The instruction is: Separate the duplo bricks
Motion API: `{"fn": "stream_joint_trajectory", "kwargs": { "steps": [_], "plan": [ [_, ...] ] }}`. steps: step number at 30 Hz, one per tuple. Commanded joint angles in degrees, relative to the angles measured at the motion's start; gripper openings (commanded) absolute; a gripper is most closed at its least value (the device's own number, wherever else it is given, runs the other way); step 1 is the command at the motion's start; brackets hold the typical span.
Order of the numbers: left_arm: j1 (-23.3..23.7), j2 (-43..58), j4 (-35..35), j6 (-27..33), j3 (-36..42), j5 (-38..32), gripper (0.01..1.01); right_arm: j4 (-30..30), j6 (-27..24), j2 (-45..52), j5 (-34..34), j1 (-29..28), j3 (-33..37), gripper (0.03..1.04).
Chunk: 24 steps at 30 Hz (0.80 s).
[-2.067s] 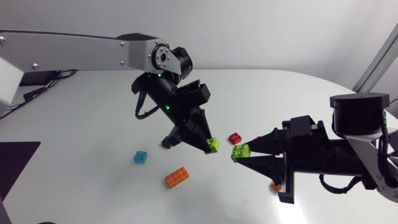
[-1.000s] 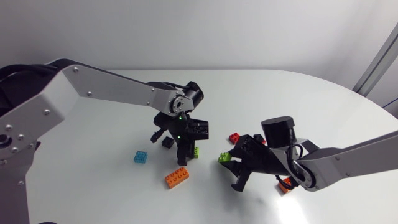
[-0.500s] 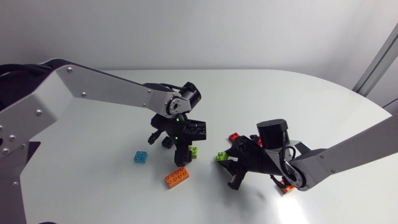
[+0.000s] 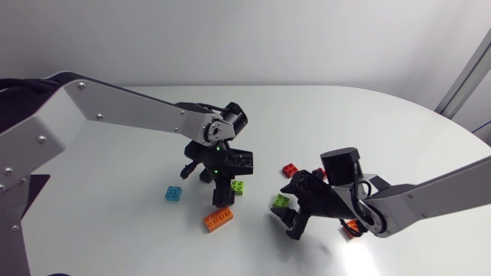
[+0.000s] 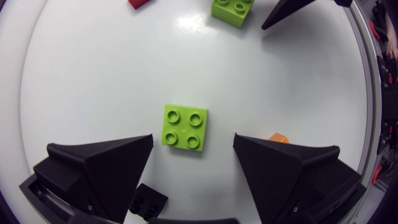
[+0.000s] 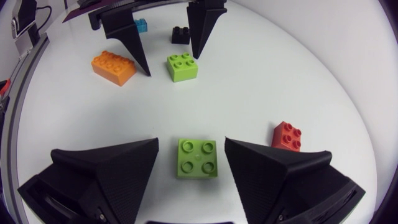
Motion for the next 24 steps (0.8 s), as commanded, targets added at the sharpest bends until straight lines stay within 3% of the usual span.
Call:
{"fn": "stream_joint_trajectory", "kwargs": {
  "steps": [1,8,10,15,24],
  "plan": [
    [-0.15,-2.48,-1.20,-0.90,-1.57,-0.07,0.918,-2.52,-0.12,-4.59,-0.24,0.23,-1.27,0.91],
    [-0.07,-7.23,-2.34,-1.17,-2.62,0.02,0.934,-17.90,1.63,-25.06,0.37,-3.72,1.46,0.91],
    [-0.15,-8.54,-2.52,-1.25,-3.15,0.11,0.934,-22.47,1.63,-28.32,3.53,-6.10,2.69,0.91],
    [-0.68,-10.13,-2.69,-2.22,-3.76,1.08,0.946,-27.57,2.60,-30.34,15.49,-11.20,2.86,0.91],
    [-2.26,-12.50,-2.69,-3.89,-5.08,2.31,0.946,-35.48,6.56,-31.04,21.64,-29.65,2.25,0.91]
  ]
}}
